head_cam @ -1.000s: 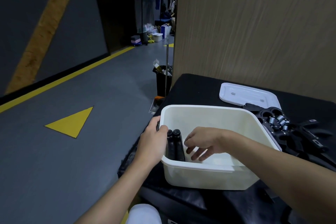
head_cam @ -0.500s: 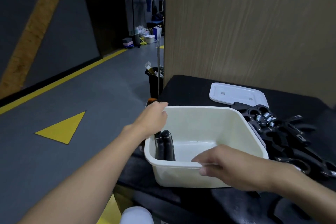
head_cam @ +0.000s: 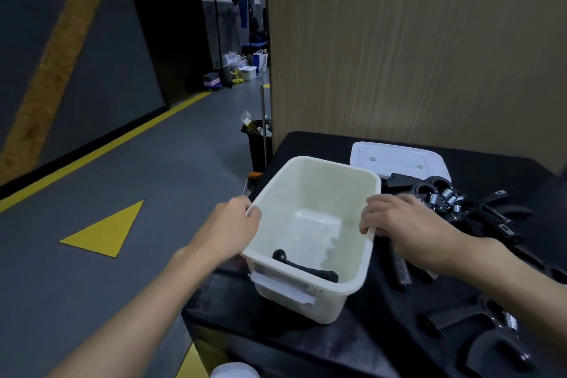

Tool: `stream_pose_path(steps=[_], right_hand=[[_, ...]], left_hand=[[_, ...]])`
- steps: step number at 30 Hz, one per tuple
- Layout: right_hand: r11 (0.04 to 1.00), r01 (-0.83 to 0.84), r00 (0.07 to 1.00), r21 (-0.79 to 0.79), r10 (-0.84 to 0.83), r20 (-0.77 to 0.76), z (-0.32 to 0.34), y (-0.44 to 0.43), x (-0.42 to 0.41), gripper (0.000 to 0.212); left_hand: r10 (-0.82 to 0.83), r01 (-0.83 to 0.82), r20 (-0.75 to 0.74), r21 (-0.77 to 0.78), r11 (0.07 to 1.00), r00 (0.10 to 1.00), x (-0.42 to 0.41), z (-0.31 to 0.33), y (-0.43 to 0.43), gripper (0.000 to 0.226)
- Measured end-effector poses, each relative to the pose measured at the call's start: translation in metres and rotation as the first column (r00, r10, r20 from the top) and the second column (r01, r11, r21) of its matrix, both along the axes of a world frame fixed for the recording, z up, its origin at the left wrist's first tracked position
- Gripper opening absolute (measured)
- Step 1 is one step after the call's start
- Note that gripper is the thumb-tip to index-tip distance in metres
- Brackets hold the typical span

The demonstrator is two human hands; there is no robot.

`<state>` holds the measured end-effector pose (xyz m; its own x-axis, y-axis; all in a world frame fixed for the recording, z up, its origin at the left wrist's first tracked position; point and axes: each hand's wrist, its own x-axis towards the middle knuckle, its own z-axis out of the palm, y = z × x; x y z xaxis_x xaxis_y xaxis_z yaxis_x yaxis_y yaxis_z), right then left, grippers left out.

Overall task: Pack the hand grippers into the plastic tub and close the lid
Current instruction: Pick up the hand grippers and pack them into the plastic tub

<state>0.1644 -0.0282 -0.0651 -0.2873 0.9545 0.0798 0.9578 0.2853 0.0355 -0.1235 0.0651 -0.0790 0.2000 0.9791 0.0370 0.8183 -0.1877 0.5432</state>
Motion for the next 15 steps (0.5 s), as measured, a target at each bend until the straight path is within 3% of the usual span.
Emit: stream_pose_path(steps=[5, 8, 10, 12, 15], right_hand=[[0.999, 0.036, 0.993, -0.029, -0.039, -0.11, -0.01, 0.01, 0.033, 0.051], [0.993, 0.103, 0.992, -0.057, -0.106, -0.07, 0.009, 0.017, 0.028, 0.053], [0.984, 0.142, 0.976, -0.105, -0.157, -0.151, 0.024, 0.027, 0.01, 0.052], [0.946, 0.079, 0.967, -0.314, -0.15, -0.207, 0.024, 0.039, -0.01, 0.041], [0.784, 0.02, 0.994, -0.62, -0.08, -0.069, 0.004, 0.057, -0.033, 0.035]], left_hand=[[0.034, -0.032, 0.056, -0.022, 0.999, 0.998, 0.036, -0.01, -0.011, 0.022], [0.055, -0.053, 0.068, -0.027, 0.998, 0.996, 0.049, -0.014, -0.016, 0.02], [0.054, -0.051, 0.072, -0.046, 0.998, 0.996, 0.053, -0.014, -0.015, 0.019], [0.025, -0.019, 0.066, -0.088, 0.996, 0.997, 0.053, -0.012, -0.011, 0.018], [-0.033, 0.048, 0.095, -0.158, 0.986, 0.995, 0.05, -0.01, 0.0, 0.017]])
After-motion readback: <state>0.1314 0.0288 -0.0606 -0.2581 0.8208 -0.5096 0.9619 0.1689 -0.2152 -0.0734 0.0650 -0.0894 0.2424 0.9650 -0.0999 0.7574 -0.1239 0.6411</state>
